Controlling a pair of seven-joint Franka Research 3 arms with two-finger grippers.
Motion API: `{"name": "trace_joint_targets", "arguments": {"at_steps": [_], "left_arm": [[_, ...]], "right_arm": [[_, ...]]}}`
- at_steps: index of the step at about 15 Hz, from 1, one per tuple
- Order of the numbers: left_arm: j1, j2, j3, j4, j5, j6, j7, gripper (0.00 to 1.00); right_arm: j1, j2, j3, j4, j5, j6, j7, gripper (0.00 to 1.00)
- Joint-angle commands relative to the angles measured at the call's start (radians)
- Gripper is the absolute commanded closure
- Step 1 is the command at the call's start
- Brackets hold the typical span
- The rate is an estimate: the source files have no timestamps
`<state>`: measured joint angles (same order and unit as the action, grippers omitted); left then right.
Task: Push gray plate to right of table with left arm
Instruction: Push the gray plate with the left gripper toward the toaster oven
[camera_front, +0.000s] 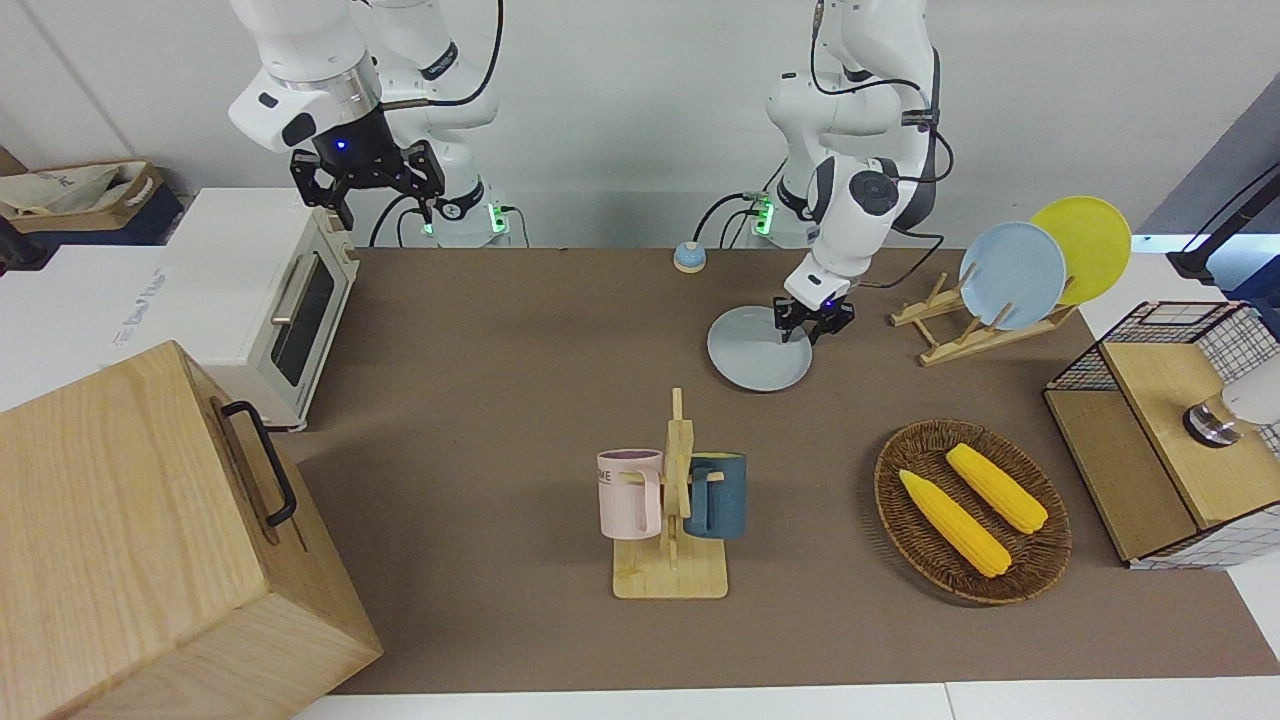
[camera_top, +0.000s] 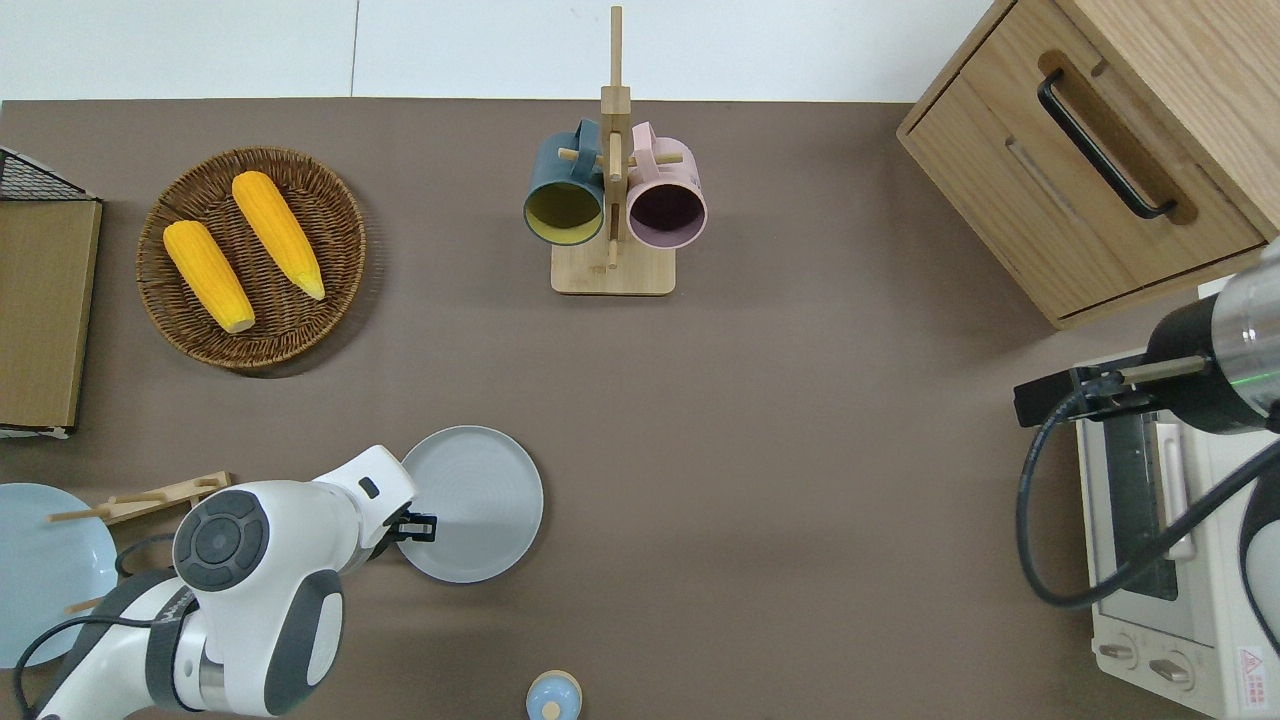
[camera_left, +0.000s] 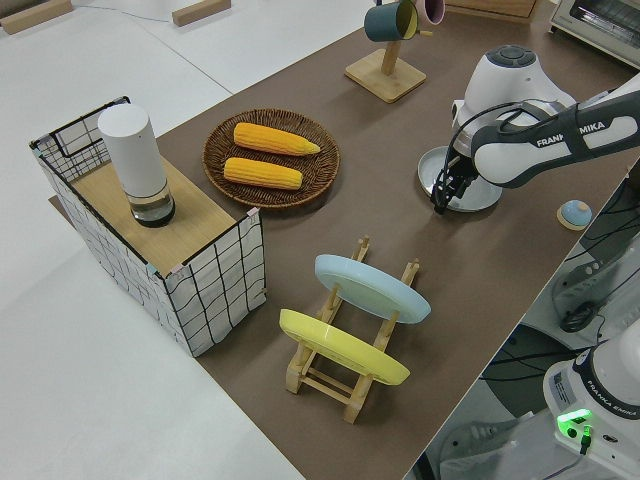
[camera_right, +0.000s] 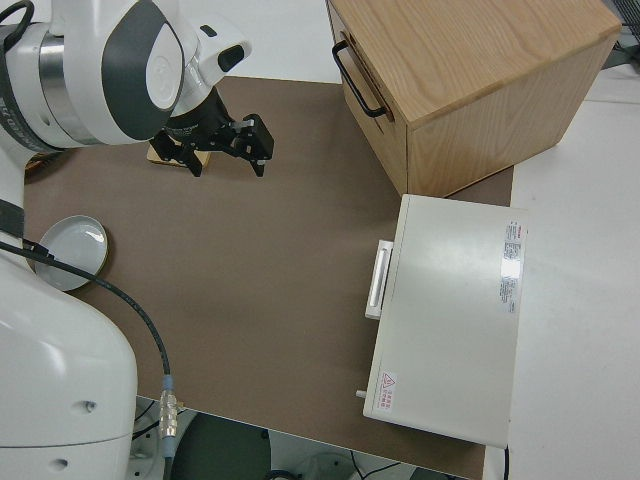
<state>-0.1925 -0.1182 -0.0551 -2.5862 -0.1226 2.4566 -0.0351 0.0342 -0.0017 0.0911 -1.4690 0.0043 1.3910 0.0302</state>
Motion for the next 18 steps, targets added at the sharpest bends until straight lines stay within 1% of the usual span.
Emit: {"name": "trace_joint_targets", "arguments": {"at_steps": [1, 7, 10, 11, 12, 14, 16, 18], "left_arm": [[-0.016, -0.008, 0.008, -0.017, -0.014, 0.025, -0.011, 1.0], [-0.016, -0.001, 0.008, -0.017, -0.011, 0.027, -0.011, 1.0], [-0.019, 0.021, 0.004, -0.011, -0.011, 0.039, -0.055, 1.0], [-0.03, 0.025, -0.009, -0.008, -0.012, 0.044, -0.083, 1.0], [-0.041, 0.041, -0.02, -0.002, -0.012, 0.053, -0.113, 1.0], [-0.07, 0.081, -0.058, 0.017, -0.012, 0.094, -0.193, 1.0], [-0.113, 0.145, -0.097, 0.079, -0.012, 0.099, -0.293, 1.0], [-0.152, 0.21, -0.126, 0.158, -0.012, 0.097, -0.38, 1.0]], "right_arm": [[-0.011, -0.008, 0.006, 0.001, 0.008, -0.012, -0.003, 0.017], [-0.011, -0.008, 0.006, -0.001, 0.008, -0.012, -0.001, 0.017], [-0.011, -0.008, 0.004, -0.001, 0.008, -0.012, -0.003, 0.017], [-0.011, -0.008, 0.006, -0.001, 0.01, -0.012, -0.003, 0.017], [-0.011, -0.008, 0.006, 0.001, 0.008, -0.012, -0.003, 0.017], [-0.011, -0.008, 0.006, -0.001, 0.008, -0.012, -0.001, 0.017], [-0.011, -0.008, 0.006, -0.001, 0.01, -0.012, -0.003, 0.017], [-0.011, -0.008, 0.006, -0.001, 0.01, -0.012, -0.003, 0.017]]}}
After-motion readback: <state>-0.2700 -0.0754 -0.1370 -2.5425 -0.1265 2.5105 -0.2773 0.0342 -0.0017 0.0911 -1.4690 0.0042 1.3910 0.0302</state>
